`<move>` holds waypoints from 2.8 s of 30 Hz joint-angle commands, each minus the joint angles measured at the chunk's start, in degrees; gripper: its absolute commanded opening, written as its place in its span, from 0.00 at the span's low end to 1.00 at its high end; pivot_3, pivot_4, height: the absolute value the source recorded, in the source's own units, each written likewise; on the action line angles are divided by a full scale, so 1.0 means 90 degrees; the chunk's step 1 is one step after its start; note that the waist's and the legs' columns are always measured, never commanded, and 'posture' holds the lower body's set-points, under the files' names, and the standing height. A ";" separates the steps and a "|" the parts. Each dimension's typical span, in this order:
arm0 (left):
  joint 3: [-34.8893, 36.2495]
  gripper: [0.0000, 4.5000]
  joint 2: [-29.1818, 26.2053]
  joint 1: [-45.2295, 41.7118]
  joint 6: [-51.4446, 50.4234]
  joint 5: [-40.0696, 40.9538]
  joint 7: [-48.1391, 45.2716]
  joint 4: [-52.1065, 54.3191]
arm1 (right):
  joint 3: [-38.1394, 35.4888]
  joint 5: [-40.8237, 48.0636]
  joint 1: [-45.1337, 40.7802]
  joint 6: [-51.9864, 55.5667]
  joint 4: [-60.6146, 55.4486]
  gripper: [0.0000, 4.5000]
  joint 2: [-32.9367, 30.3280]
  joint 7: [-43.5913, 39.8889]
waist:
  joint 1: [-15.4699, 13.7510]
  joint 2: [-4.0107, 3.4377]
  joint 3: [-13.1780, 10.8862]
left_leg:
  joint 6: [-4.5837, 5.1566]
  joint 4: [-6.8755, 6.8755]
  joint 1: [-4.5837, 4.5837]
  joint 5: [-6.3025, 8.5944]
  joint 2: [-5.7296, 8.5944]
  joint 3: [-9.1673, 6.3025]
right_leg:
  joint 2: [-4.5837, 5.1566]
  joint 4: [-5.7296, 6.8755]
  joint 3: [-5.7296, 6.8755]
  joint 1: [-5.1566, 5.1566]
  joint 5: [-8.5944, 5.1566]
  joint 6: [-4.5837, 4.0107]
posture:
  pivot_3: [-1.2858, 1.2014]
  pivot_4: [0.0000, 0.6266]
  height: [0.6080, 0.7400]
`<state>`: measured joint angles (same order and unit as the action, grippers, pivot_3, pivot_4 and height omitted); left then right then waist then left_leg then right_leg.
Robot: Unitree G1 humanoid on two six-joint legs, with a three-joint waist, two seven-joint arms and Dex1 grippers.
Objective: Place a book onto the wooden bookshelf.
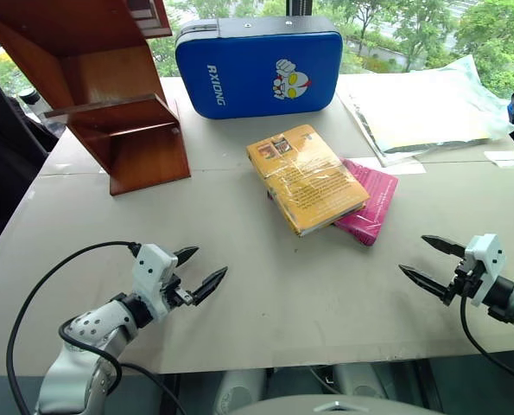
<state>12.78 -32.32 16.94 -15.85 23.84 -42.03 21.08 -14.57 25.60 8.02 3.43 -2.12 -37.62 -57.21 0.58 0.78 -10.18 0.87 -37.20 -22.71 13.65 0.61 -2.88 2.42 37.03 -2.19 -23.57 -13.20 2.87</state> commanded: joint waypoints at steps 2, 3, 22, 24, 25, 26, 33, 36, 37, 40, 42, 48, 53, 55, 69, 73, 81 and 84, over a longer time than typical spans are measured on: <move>0.0173 0.99 -0.0036 0.0033 0.0039 0.0103 0.0032 0.0278 | 0.0020 -0.0011 -0.0141 -0.0123 -0.0018 1.00 0.0036 -0.0033 | 0.0003 0.0000 0.0000 | 0.0000 0.0000 0.0000 0.0000 0.0000 -0.0001 | -0.0005 0.0000 0.0000 0.0000 0.0000 0.0000 | 0.52 0.24 1.00; 0.0183 0.99 -0.0046 0.0013 0.0028 0.0117 0.0016 0.0265 | 0.0030 -0.0025 -0.0155 -0.0132 -0.0007 1.00 0.0041 -0.0019 | 0.0007 0.0000 0.0000 | 0.0000 0.0000 0.0000 0.0000 0.0000 0.0000 | -0.0007 0.0000 0.0000 0.0000 0.0000 0.0000 | 0.52 0.24 1.00; -0.0039 0.99 0.0013 -0.0520 -0.0443 0.0341 0.0029 0.0155 | -0.0069 -0.0029 0.0046 -0.0194 -0.0159 1.00 0.0143 0.0109 | -0.0006 0.0000 0.0000 | 0.0000 -0.0001 0.0001 0.0000 0.0000 -0.0001 | -0.0020 0.0001 0.0000 0.0001 0.0005 -0.0006 | 0.52 0.24 1.00; -0.0135 0.99 0.0023 -0.0727 -0.0923 0.0536 0.0123 0.0258 | -0.0116 0.0018 0.0106 -0.0174 -0.0261 1.00 0.0123 0.0120 | -0.0011 0.0000 0.0000 | 0.0000 -0.0002 0.0001 0.0000 0.0000 -0.0001 | -0.0021 0.0001 0.0000 0.0001 0.0005 -0.0006 | 0.52 0.24 1.00; -0.0153 0.99 0.0050 -0.0893 -0.1271 0.0745 0.0222 0.0319 | -0.0153 0.0070 0.0144 -0.0159 -0.0344 1.00 0.0114 0.0116 | -0.0010 0.0000 0.0000 | 0.0000 -0.0002 0.0001 0.0000 0.0000 -0.0002 | -0.0021 0.0002 0.0002 0.0001 0.0005 -0.0005 | 0.52 0.24 1.00; -0.0153 0.99 0.0089 -0.1051 -0.1559 0.0927 0.0335 0.0358 | -0.0184 0.0119 0.0179 -0.0146 -0.0420 1.00 0.0106 0.0106 | -0.0011 0.0000 0.0000 | 0.0000 -0.0003 0.0001 0.0000 0.0000 0.0000 | -0.0022 0.0002 0.0000 0.0001 0.0005 -0.0004 | 0.52 0.24 1.00; -0.0064 0.99 0.1381 -0.2976 -0.3808 0.2488 0.1922 -0.0449 | -0.0454 0.1011 0.0439 0.0527 -0.1627 1.00 0.0063 0.0229 | -0.0055 -0.0003 0.0004 | 0.0000 -0.0021 0.0000 -0.0001 0.0004 -0.0013 | -0.0029 0.0018 0.0006 0.0007 0.0026 0.0025 | 0.52 0.24 1.00; 0.0175 0.99 0.2020 -0.3640 -0.4897 0.3408 0.2459 -0.1093 | -0.0554 0.1458 0.0492 0.0971 -0.2375 1.00 0.0009 0.0431 | -0.0016 0.0015 0.0007 | 0.0000 -0.0028 0.0002 -0.0001 0.0009 -0.0015 | -0.0030 0.0029 0.0004 0.0010 0.0030 0.0030 | 0.52 0.24 1.00; 0.0242 0.99 0.2131 -0.3795 -0.5136 0.3614 0.2556 -0.1279 | -0.0580 0.1574 0.0484 0.1099 -0.2568 1.00 -0.0002 0.0526 | 0.0011 0.0019 0.0006 | 0.0000 -0.0028 0.0002 -0.0001 0.0010 -0.0014 | -0.0031 0.0033 0.0003 0.0008 0.0030 0.0030 | 0.52 0.24 1.00; 0.0421 0.99 0.2356 -0.4278 -0.5816 0.4029 0.2914 -0.2029 | -0.0635 0.1675 0.0450 0.1379 -0.3090 1.00 -0.0074 0.0837 | 0.0021 0.0022 0.0004 | 0.0000 -0.0027 0.0002 0.0000 0.0012 -0.0017 | -0.0036 0.0043 0.0001 0.0002 0.0033 0.0023 | 0.52 0.24 1.00; 0.0550 0.99 0.2490 -0.4608 -0.6048 0.4110 0.3124 -0.2581 | -0.0646 0.1723 0.0448 0.1577 -0.3380 1.00 -0.0130 0.1022 | 0.0008 0.0024 0.0005 | -0.0001 -0.0028 0.0004 -0.0001 0.0018 -0.0021 | -0.0038 0.0051 0.0003 0.0003 0.0025 0.0035 | 0.52 0.24 1.00; 0.1059 0.99 0.3036 -0.5537 -0.5816 0.4110 0.3563 -0.4093 | -0.0858 0.1778 0.0653 0.1878 -0.3913 1.00 -0.0200 0.1397 | -0.0110 0.0032 0.0011 | -0.0002 -0.0037 0.0005 -0.0002 0.0028 -0.0024 | -0.0036 0.0054 0.0006 0.0007 0.0025 0.0035 | 0.52 0.24 1.00; 0.1173 0.99 0.3272 -0.5946 -0.5736 0.4046 0.3539 -0.4732 | -0.1009 0.1745 0.0879 0.1895 -0.4017 1.00 -0.0174 0.1471 | -0.0152 0.0033 0.0013 | -0.0002 -0.0039 0.0002 -0.0002 0.0030 -0.0011 | -0.0036 0.0051 0.0003 0.0007 0.0028 0.0029 | 0.52 0.24 1.00; 0.1219 0.87 0.3306 -0.6002 -0.5863 0.4137 0.3548 -0.4789 | -0.1018 0.1738 0.0890 0.1897 -0.4027 1.00 -0.0162 0.1506 | -0.0146 0.0033 0.0013 | -0.0002 -0.0038 0.0002 -0.0002 0.0029 -0.0011 | -0.0036 0.0052 0.0001 0.0007 0.0033 0.0020 | 0.52 0.24 1.00; 0.1948 0.00 0.3545 -0.5685 -0.6423 0.5679 0.4284 -0.3205 | -0.0931 0.1815 0.0560 0.1901 -0.3783 1.00 -0.0190 0.1410 | -0.0124 0.0038 0.0009 | -0.0003 -0.0038 -0.0002 -0.0002 0.0021 -0.0020 | -0.0035 0.0049 -0.0005 0.0002 0.0037 0.0014 | 0.52 0.24 1.00; 0.1185 0.00 0.2967 -0.5683 -0.5943 0.5090 0.3856 -0.1555 | -0.0902 0.2096 0.0126 0.2025 -0.3648 1.00 -0.0118 0.1508 | -0.0121 0.0047 0.0001 | -0.0004 -0.0037 -0.0005 -0.0002 0.0021 -0.0021 | -0.0035 0.0050 -0.0005 0.0000 0.0039 0.0011 | 0.52 0.24 1.00; -0.1908 0.00 -0.0632 -0.7108 -0.3030 0.0665 0.1889 -0.0125 | -0.0557 0.2576 -0.1427 0.2362 -0.2877 1.00 -0.0009 0.1522 | -0.0139 0.0043 0.0003 | -0.0008 -0.0024 -0.0003 -0.0004 0.0029 0.0014 | -0.0042 0.0034 -0.0010 0.0001 0.0024 -0.0021 | 0.52 0.24 1.00; -0.2541 0.00 -0.1857 -0.7739 -0.1847 -0.1175 0.1732 -0.0325 | -0.0461 0.2871 -0.1970 0.2541 -0.2615 1.00 0.0027 0.1446 | -0.0099 0.0041 -0.0006 | -0.0007 -0.0008 -0.0010 -0.0004 0.0028 0.0020 | -0.0044 0.0008 -0.0012 -0.0003 0.0025 -0.0021 | 0.52 0.24 1.00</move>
<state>-9.98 -46.56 -50.10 -38.94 21.38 -25.86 17.49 -18.24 49.22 -8.35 26.00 -25.54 -37.53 -43.63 -0.31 1.15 -10.23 0.80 -37.23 -22.82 13.62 0.83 -2.72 2.02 37.04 -2.32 -23.62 -12.95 2.73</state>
